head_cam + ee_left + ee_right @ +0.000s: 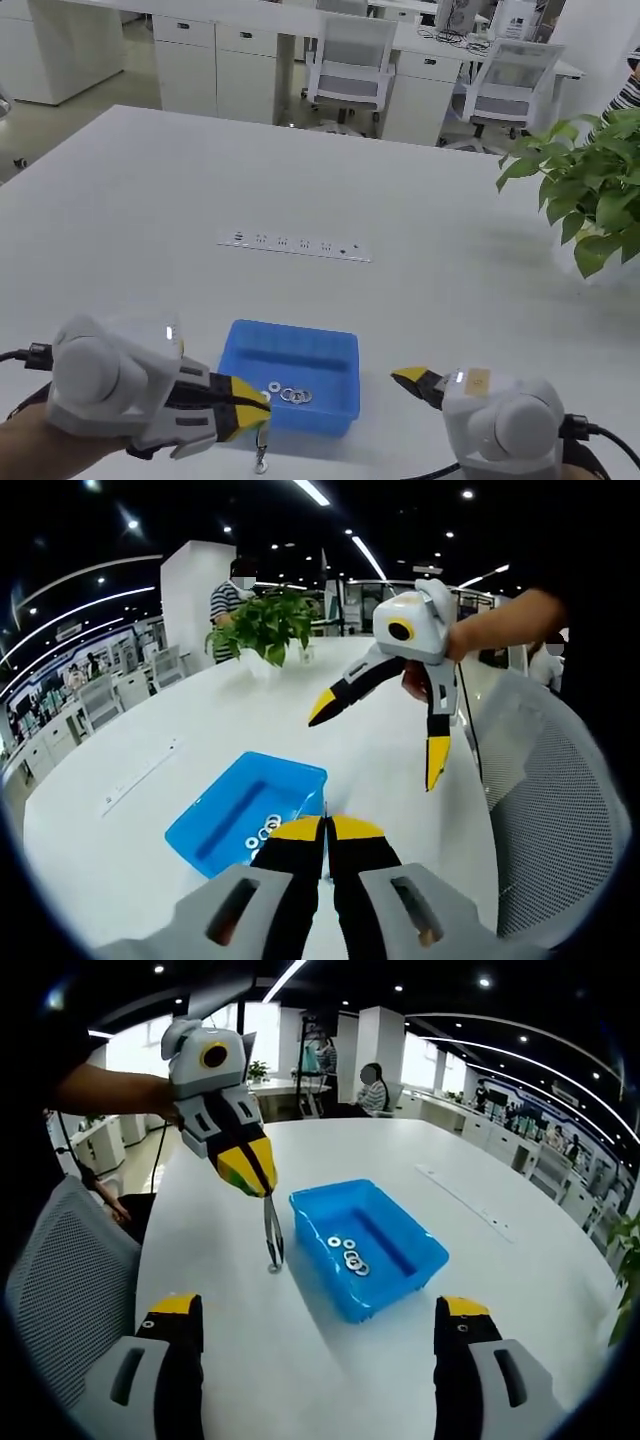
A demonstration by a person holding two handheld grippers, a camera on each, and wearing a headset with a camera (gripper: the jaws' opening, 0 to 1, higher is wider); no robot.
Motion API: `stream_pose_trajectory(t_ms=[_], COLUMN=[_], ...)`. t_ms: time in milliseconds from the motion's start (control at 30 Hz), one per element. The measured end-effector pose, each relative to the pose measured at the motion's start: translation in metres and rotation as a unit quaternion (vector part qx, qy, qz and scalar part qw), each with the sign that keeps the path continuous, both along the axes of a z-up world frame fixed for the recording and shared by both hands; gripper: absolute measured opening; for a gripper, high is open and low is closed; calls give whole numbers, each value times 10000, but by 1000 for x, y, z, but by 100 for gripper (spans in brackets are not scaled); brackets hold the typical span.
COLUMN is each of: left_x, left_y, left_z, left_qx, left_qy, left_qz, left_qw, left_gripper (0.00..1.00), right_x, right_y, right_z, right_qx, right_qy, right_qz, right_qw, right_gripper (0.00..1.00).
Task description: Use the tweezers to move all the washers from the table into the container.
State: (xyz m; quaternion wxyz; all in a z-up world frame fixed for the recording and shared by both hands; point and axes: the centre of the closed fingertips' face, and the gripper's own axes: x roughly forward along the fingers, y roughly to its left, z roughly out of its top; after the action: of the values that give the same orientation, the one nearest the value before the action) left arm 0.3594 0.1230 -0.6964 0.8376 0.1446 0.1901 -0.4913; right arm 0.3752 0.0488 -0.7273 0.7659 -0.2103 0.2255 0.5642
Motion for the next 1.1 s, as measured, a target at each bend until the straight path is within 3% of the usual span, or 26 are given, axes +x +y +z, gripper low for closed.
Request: stream_pose_trajectory(t_ms=[233, 500, 767, 1100], left_x=[0, -2, -3, -5], left_y=[3, 4, 3, 2], left_z=[0, 0, -1, -1], left_qx=[-25, 20, 164, 282], left_qy=[30, 61, 88, 108], left_qz=[25, -45, -268, -483], left_qw=[10000, 10000, 9995, 9984], left_gripper=[5, 5, 5, 5], right_x=[-1, -9, -15, -17], right_y=[3, 19, 35, 58], right_z=[1, 4, 2, -4], right_qx=[21, 154, 171, 38], right_qy=[-46, -124, -177, -283], right_qz=[110, 538, 1049, 1664], right_qw=[9999, 9984, 9942, 9857], right_gripper=[96, 83, 63, 41])
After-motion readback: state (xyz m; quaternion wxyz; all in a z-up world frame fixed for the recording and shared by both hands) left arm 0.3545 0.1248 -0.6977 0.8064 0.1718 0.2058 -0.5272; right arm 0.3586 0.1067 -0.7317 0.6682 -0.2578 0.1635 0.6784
